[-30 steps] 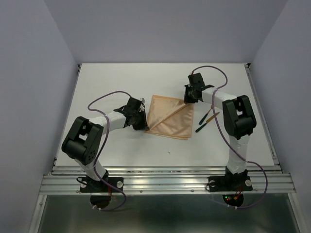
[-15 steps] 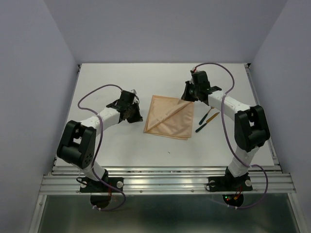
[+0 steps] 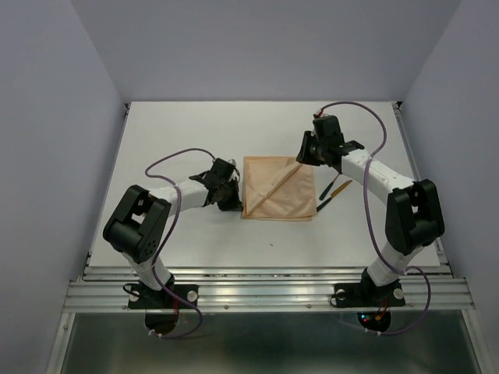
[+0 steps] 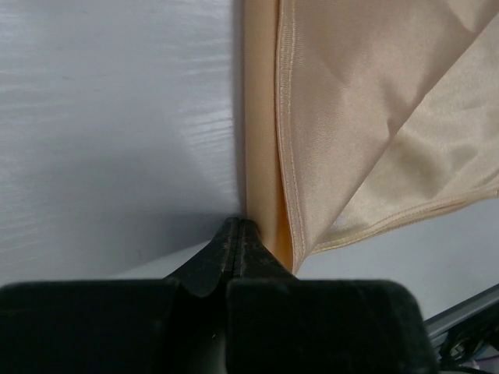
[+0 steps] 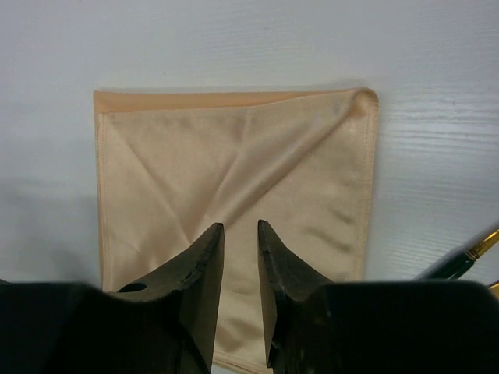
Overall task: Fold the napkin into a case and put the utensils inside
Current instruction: Move the upper triangle-folded napkin to the center of the board, then pick up the upper triangle-folded napkin from the center of the board.
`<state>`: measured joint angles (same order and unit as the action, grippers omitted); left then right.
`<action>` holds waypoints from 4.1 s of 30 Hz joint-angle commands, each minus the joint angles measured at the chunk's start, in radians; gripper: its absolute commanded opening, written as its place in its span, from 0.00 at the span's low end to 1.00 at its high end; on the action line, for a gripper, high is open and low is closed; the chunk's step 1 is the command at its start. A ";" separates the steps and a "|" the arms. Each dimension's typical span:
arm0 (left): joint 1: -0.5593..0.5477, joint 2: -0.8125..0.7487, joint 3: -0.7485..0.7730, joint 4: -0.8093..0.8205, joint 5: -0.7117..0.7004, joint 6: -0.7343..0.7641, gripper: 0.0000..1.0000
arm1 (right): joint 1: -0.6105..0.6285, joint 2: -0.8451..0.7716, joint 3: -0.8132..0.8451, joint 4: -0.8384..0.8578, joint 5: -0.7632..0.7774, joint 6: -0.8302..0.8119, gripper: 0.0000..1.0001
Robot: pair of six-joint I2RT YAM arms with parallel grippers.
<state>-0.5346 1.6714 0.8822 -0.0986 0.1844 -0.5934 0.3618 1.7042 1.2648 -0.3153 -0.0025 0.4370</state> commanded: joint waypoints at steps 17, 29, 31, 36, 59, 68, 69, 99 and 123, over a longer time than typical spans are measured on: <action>0.051 -0.197 0.017 -0.196 -0.068 0.033 0.05 | 0.101 -0.043 -0.015 -0.102 0.128 -0.066 0.34; 0.304 -0.138 0.193 -0.210 -0.013 0.066 0.17 | 0.420 0.104 0.094 -0.131 0.182 -0.023 0.45; 0.317 -0.130 0.181 -0.198 0.009 0.060 0.17 | 0.448 0.126 0.102 -0.134 0.196 -0.015 0.47; 0.346 -0.131 0.136 -0.162 0.050 0.046 0.17 | 0.525 0.193 0.137 -0.152 0.228 0.002 0.51; 0.372 -0.088 0.107 -0.125 0.087 0.055 0.18 | 0.620 0.357 0.171 -0.194 0.407 0.029 0.31; 0.372 -0.059 0.100 -0.053 0.208 0.040 0.40 | 0.620 0.270 0.065 -0.055 0.381 -0.058 0.01; 0.371 -0.053 0.103 -0.043 0.234 0.041 0.45 | 0.620 0.255 0.048 -0.010 0.372 -0.090 0.01; 0.266 0.174 0.123 0.244 0.423 -0.052 0.63 | 0.620 0.002 -0.223 0.298 0.200 -0.224 0.01; 0.263 0.174 0.155 0.234 0.300 -0.111 0.00 | 0.620 -0.028 -0.251 0.231 0.173 -0.241 0.57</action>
<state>-0.2733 1.9030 1.0294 0.1375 0.5243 -0.6952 0.9768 1.7283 0.9920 -0.0669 0.1673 0.1852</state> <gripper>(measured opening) 0.044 0.520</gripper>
